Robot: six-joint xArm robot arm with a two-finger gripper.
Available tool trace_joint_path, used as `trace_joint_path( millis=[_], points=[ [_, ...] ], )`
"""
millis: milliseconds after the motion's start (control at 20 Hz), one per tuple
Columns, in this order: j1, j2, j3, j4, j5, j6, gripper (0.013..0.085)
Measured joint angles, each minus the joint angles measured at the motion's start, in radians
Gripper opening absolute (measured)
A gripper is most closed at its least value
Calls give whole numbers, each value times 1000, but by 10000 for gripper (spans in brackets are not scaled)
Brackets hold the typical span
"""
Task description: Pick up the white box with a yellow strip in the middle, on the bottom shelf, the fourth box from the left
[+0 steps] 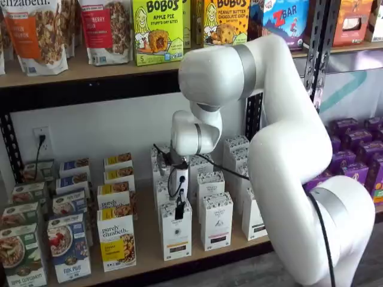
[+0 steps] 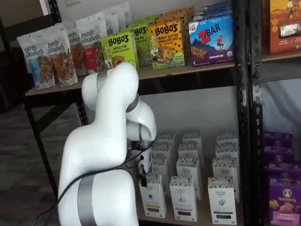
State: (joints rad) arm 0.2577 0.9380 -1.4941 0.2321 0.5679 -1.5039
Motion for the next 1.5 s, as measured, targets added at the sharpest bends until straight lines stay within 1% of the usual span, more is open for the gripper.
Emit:
trace_joint_path(
  millis=[150,350,600,800,1200,1500],
  points=[
    [-4,22,-20,24,-17,-25,850],
    [-9,53,-58,29,-16,-33,850],
    [-9,93,-99,-5,-11,-4,850],
    [-9,120,-121,-3,-18,-6,850],
    [-11,163,-162,-20,-19,6,850],
    [-7,201,-197,-27,-38,15,850]
  ],
)
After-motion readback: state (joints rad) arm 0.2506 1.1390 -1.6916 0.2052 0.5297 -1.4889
